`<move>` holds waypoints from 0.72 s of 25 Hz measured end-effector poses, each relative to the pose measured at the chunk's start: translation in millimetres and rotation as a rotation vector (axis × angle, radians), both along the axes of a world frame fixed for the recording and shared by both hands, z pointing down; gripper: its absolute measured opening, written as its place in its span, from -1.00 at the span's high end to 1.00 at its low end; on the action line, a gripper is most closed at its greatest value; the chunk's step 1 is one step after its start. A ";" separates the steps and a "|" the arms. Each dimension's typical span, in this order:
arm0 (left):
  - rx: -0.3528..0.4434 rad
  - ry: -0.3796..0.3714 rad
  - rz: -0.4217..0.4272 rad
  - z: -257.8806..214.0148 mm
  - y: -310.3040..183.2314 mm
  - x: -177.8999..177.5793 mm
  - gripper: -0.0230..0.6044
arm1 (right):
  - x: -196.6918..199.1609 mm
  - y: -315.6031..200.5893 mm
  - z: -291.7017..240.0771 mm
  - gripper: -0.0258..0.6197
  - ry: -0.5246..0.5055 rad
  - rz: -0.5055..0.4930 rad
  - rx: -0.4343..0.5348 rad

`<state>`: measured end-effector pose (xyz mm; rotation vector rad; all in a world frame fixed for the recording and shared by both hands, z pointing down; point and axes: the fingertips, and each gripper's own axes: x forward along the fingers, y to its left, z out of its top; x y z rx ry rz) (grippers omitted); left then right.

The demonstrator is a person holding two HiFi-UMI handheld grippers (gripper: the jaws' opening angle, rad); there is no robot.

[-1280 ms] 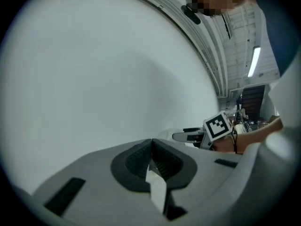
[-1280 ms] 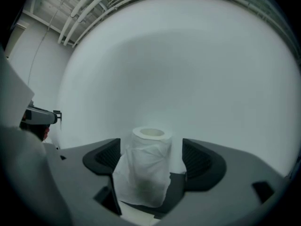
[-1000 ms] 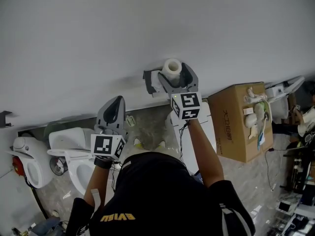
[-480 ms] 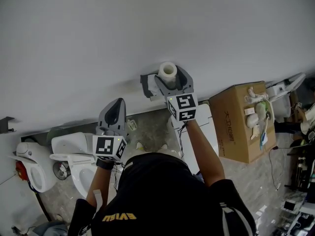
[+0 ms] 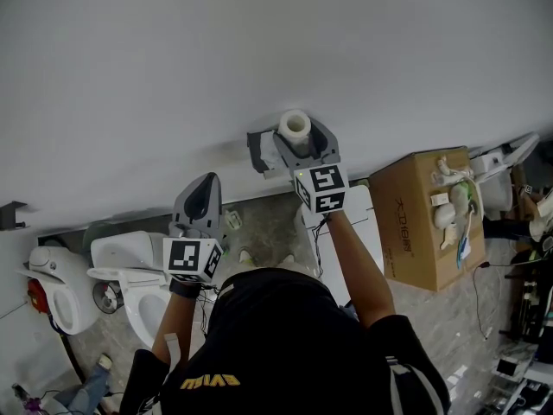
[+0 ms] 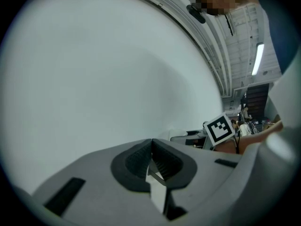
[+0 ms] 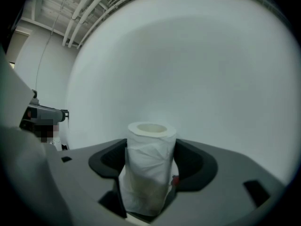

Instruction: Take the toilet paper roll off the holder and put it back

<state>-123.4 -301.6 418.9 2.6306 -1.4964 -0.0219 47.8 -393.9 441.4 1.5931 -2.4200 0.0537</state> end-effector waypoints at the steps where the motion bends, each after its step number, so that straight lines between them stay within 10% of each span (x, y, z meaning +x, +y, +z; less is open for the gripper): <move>1: 0.000 0.000 -0.001 0.0 0.4 0.4 0.89 | 0.1 0.0 0.0 -0.02 0.000 -0.001 0.000; 18: -0.002 -0.004 0.001 1.5 1.9 6.0 0.89 | 9.5 0.7 -11.5 -0.01 0.000 0.000 0.007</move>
